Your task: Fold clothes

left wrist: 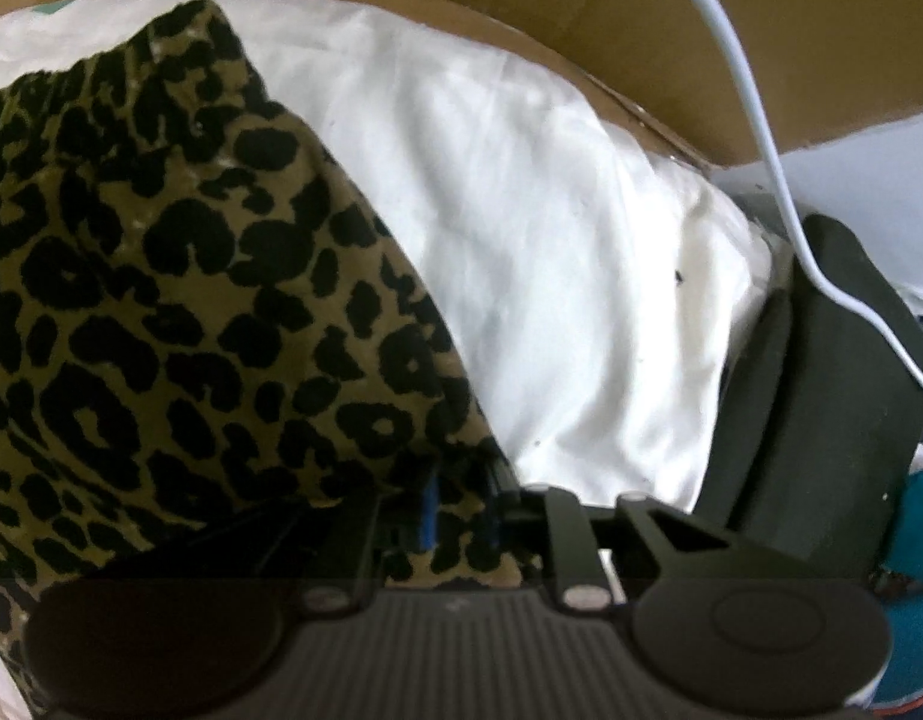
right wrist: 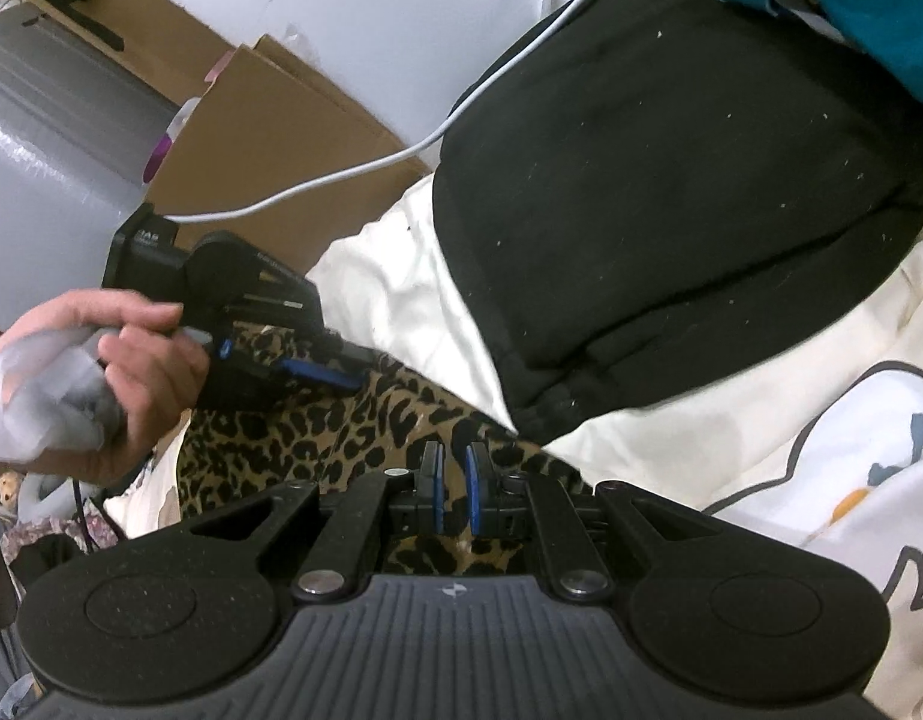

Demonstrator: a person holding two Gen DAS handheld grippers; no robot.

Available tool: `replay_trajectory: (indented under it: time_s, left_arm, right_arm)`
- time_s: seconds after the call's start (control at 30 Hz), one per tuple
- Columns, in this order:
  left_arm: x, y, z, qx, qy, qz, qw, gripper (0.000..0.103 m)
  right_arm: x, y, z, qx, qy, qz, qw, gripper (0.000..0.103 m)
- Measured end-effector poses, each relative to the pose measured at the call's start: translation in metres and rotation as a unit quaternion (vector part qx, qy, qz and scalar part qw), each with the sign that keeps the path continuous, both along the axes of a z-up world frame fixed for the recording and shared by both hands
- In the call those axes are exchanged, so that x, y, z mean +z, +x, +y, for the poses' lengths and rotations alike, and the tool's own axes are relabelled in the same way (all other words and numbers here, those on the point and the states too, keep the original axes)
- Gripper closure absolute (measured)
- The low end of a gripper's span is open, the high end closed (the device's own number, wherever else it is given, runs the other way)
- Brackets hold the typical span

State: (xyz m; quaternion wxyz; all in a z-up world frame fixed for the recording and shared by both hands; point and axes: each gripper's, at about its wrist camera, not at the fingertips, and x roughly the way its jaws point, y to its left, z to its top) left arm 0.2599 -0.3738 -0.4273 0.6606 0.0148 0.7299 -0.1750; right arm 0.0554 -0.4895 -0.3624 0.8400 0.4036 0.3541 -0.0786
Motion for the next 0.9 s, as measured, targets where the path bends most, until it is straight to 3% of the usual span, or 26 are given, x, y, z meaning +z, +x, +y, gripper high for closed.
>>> replay_trajectory:
  time_s: [0.03,0.47,0.7,0.9]
  left_arm:
    - [0.002,0.000,0.000,-0.005,-0.003,-0.002,1.0000,0.103]
    - [0.036,0.002,0.008,-0.027,-0.053,-0.015,0.9981,0.103]
    - [0.016,-0.011,-0.005,-0.025,-0.053,-0.002,0.9983,0.103]
    - [0.046,-0.014,0.000,-0.064,-0.050,-0.026,0.9963,0.101]
  right_arm:
    - [-0.001,-0.001,0.001,0.001,0.000,0.001,1.000,0.096]
    - [0.001,0.010,0.014,0.023,-0.002,-0.014,1.000,0.096]
    - [-0.014,0.023,0.018,0.032,-0.015,0.008,0.999,0.096]
    - [-0.022,0.017,0.010,0.016,-0.028,0.024,0.999,0.093]
